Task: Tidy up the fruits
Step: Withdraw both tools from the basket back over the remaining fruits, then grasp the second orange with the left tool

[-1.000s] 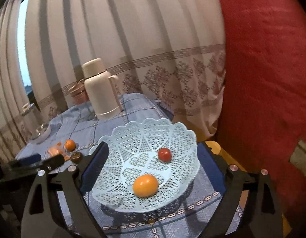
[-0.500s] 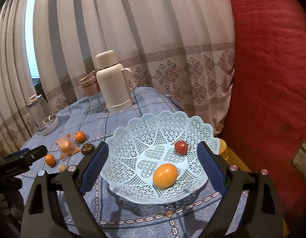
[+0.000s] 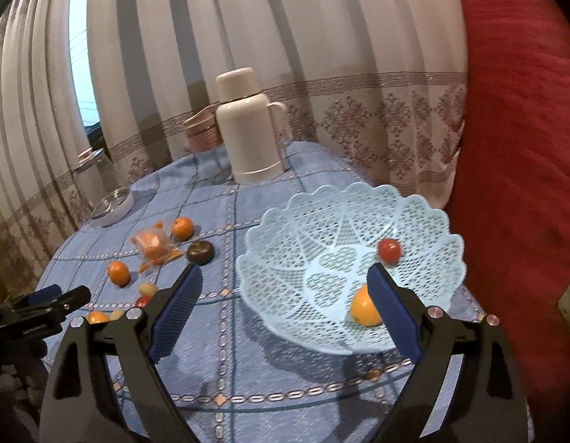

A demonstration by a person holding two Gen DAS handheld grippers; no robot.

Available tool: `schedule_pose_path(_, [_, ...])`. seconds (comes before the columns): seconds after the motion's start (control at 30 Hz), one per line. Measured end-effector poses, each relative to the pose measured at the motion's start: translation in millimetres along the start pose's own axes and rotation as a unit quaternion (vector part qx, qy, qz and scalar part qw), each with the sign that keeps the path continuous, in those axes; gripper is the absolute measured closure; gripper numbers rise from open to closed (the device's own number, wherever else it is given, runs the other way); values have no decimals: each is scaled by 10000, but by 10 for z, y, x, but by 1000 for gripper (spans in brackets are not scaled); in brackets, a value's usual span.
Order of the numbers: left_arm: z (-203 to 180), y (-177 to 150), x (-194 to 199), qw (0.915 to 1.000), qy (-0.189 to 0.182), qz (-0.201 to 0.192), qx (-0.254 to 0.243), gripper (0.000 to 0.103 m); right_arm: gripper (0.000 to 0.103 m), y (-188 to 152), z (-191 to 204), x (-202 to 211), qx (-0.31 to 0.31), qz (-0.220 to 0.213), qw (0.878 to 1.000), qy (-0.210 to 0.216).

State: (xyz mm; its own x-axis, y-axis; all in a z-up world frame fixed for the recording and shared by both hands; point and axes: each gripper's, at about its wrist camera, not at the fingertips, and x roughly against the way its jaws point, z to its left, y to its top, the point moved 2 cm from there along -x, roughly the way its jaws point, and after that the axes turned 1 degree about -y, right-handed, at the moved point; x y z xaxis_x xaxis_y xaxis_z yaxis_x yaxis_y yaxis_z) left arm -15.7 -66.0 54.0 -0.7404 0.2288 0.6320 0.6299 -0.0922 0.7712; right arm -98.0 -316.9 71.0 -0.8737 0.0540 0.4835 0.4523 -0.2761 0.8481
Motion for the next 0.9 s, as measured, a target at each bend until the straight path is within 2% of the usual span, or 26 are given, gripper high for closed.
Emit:
schedule_pose_path(0.17, [156, -122, -55, 9997, -42, 194, 121, 18, 11, -61, 157, -21, 68, 102, 9999, 108])
schedule_pose_path(0.43, [329, -217, -130, 9988, -56, 370, 310, 24, 11, -128, 337, -85, 106, 244, 9994, 233])
schedule_pose_path(0.63, [343, -265, -230, 9978, -213, 535, 326, 28, 11, -175, 483, -148, 172, 355, 9986, 351])
schedule_pose_path(0.9, [330, -331, -394, 9954, -347, 797, 394, 41, 11, -235, 646, -232, 249, 508, 9970, 526])
